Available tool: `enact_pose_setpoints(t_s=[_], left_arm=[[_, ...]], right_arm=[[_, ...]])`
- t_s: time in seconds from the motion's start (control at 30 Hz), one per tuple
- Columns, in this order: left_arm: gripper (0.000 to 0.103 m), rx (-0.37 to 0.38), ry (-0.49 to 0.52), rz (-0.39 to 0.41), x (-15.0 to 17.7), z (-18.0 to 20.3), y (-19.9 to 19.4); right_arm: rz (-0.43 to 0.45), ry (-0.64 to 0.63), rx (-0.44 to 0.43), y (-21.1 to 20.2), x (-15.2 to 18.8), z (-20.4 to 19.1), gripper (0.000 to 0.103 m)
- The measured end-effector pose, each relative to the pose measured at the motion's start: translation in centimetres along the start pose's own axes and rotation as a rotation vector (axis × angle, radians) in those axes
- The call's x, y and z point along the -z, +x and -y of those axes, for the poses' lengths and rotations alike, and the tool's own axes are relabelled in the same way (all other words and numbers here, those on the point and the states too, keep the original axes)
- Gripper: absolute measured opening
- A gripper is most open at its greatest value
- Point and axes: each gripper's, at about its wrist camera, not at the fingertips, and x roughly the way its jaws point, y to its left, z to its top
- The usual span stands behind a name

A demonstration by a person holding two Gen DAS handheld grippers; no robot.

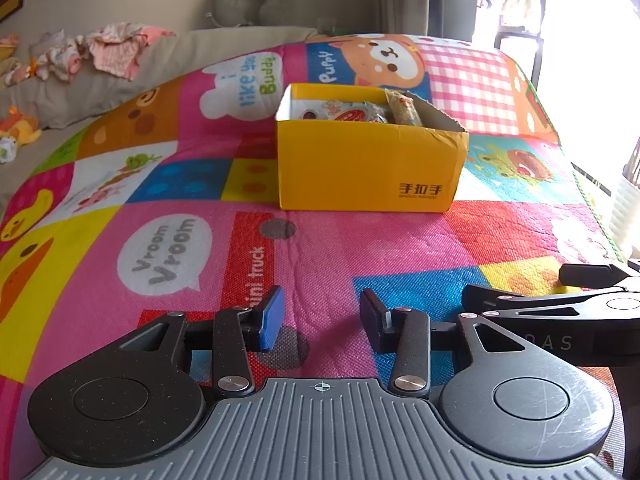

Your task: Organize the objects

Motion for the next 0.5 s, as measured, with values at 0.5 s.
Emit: enact_pose_setpoints(t_s=[0.5], left_arm=[[0.045,0.015,-0.023,0.003,0.03,-0.35,0.0]], right_arm=[[0.0,0.002,-0.001,-0.05,-0.01,0.05,0.103]])
